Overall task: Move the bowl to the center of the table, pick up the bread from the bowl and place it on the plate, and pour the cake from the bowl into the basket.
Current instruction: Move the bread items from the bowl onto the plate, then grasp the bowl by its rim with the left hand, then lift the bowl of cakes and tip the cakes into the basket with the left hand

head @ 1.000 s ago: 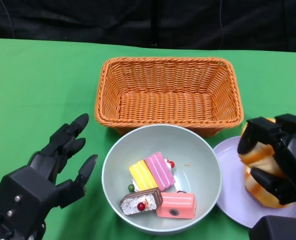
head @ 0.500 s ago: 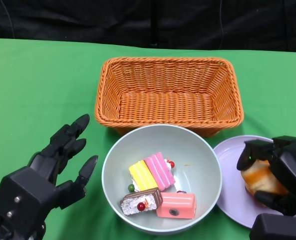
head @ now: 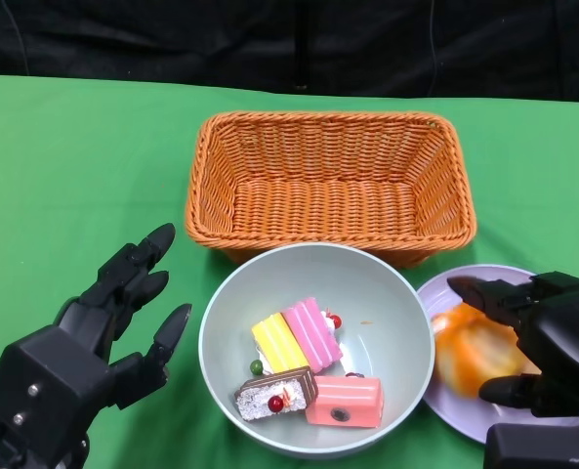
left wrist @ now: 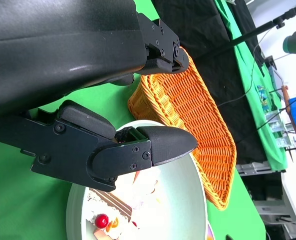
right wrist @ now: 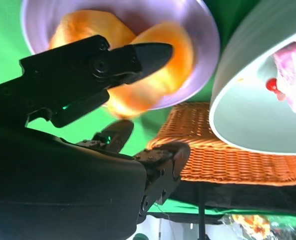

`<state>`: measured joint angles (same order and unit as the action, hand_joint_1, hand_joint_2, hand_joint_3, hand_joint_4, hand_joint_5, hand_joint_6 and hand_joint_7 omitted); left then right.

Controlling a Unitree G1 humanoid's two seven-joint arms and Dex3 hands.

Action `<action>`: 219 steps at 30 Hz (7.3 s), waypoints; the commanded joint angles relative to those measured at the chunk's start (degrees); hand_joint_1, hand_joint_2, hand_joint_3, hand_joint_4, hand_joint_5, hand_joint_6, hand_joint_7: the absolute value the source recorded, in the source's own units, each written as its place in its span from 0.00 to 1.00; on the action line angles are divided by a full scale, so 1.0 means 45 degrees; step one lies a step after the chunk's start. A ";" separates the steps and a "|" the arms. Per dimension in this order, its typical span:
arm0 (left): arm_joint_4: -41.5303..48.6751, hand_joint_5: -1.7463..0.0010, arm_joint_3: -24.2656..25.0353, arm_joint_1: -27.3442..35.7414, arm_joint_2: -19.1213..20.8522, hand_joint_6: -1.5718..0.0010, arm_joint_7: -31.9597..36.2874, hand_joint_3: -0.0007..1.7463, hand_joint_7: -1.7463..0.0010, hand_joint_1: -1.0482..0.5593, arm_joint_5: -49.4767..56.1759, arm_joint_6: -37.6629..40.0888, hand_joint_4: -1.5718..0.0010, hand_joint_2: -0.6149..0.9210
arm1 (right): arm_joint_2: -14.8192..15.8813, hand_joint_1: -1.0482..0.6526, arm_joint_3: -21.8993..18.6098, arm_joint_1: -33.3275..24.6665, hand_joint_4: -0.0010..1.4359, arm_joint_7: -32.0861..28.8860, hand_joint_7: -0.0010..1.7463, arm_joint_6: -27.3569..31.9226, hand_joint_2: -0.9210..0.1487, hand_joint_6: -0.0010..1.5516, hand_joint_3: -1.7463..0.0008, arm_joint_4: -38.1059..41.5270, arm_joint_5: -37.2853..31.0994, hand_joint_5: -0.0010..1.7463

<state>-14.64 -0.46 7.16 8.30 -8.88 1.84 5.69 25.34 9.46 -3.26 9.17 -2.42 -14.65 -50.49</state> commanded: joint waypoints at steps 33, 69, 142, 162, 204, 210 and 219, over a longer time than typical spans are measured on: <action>0.3447 0.63 0.0096 -0.1628 0.5821 0.75 0.0539 0.23 0.98 0.39 0.6168 -1.1871 0.91 0.86 | -0.2044 0.32 -0.1905 -0.3174 0.26 -0.1721 0.10 -0.0356 0.00 0.29 0.86 -0.3719 0.3660 0.41; 1.0925 0.48 -1.0127 -0.9622 0.7005 0.60 1.4668 0.00 0.99 0.26 1.9715 -0.9127 0.86 0.98 | -0.3968 0.38 -0.1658 -0.5089 0.36 -0.1744 0.19 -0.1217 0.00 0.34 0.84 -0.4566 0.6573 0.49; 1.5694 0.00 -1.4223 -1.1211 0.4144 0.52 1.9723 0.00 0.19 0.43 1.7233 -0.9397 0.45 0.96 | -0.4201 0.38 -0.1486 -0.5112 0.36 -0.1771 0.25 -0.0799 0.00 0.31 0.84 -0.4766 0.6449 0.50; 0.8143 0.00 -0.9787 -0.8349 0.7965 0.54 1.3086 0.03 0.00 0.46 1.2826 -1.2364 0.39 0.99 | -0.4182 0.38 -0.1599 -0.4944 0.37 -0.1905 0.27 -0.1058 0.00 0.31 0.83 -0.4490 0.6519 0.50; 0.4930 0.00 -0.3658 -0.5487 0.5536 0.50 0.6221 0.82 0.00 0.52 0.8269 -1.3273 0.33 0.60 | -0.4793 0.57 -0.2297 -0.4115 0.68 -0.3228 0.88 -0.4830 0.61 0.53 0.09 -0.1665 0.8019 1.00; 0.5294 0.00 -0.3834 -0.5952 0.4150 0.50 0.3708 0.87 0.00 0.53 0.6010 -1.1905 0.34 0.57 | -0.4708 0.57 -0.2321 -0.4079 0.68 -0.3171 0.88 -0.4831 0.62 0.52 0.09 -0.1517 0.7867 1.00; 0.6067 0.00 -0.3587 -0.6598 0.1880 0.45 0.1735 1.00 0.00 0.55 0.3564 -1.0058 0.32 0.48 | -0.4745 0.57 -0.2183 -0.4284 0.68 -0.3187 0.86 -0.4918 0.64 0.54 0.09 -0.1479 0.7608 1.00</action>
<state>12.34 -17.76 -21.30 17.76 -0.39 20.47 -40.46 3.50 -0.07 -22.19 -5.09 -24.12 -21.53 -16.30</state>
